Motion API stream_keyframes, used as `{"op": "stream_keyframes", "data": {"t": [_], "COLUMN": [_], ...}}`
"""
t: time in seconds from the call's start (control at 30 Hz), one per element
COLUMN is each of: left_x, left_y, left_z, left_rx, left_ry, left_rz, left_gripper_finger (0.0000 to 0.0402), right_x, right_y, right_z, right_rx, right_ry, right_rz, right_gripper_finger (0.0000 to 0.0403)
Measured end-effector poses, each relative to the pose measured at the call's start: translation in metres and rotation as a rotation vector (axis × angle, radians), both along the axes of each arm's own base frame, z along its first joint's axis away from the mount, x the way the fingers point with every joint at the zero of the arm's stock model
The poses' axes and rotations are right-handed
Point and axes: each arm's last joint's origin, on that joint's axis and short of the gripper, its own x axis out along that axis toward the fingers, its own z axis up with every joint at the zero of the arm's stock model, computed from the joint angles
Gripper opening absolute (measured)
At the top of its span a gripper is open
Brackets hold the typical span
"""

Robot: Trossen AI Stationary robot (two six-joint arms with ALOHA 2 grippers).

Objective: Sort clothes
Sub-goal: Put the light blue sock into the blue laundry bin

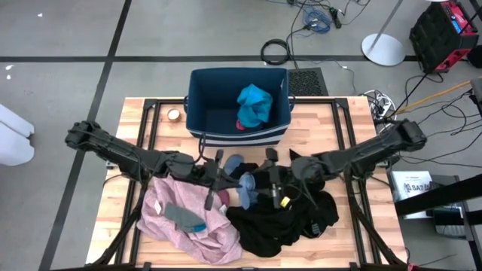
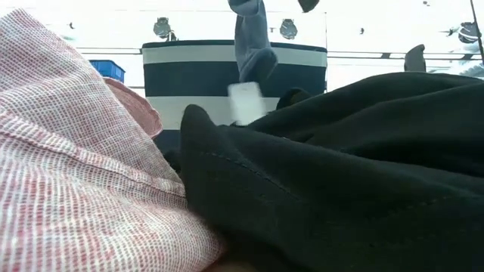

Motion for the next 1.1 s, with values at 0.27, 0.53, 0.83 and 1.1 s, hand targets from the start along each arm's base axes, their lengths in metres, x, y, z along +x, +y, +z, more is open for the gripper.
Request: {"op": "stream_keyframes", "data": {"t": [0.27, 0.53, 0.83, 1.1], "left_x": [0.0, 0.0, -0.01, -0.034], "left_y": [0.0, 0.008, 0.011, 0.02], "left_z": [-0.003, -0.01, -0.021, -0.015], "left_rx": [0.008, 0.049, 0.116, 0.114], "left_ry": [0.028, 0.095, 0.262, 0.353], "left_rz": [-0.003, 0.101, 0.104, 0.231], "left_gripper_finger": [0.0, 0.0041, 0.0142, 0.0168], "right_x": [0.018, 0.018, 0.009, -0.034], "right_y": [-0.002, -0.002, -0.007, -0.031], "right_z": [-0.012, -0.016, -0.009, 0.049], "right_rx": [0.009, -0.019, -0.022, -0.11], "right_ry": [-0.045, -0.013, 0.009, -0.165], "right_rz": [0.016, 0.016, -0.006, -0.133], "right_gripper_finger": [0.0188, 0.0015, 0.0004, 0.0002]}}
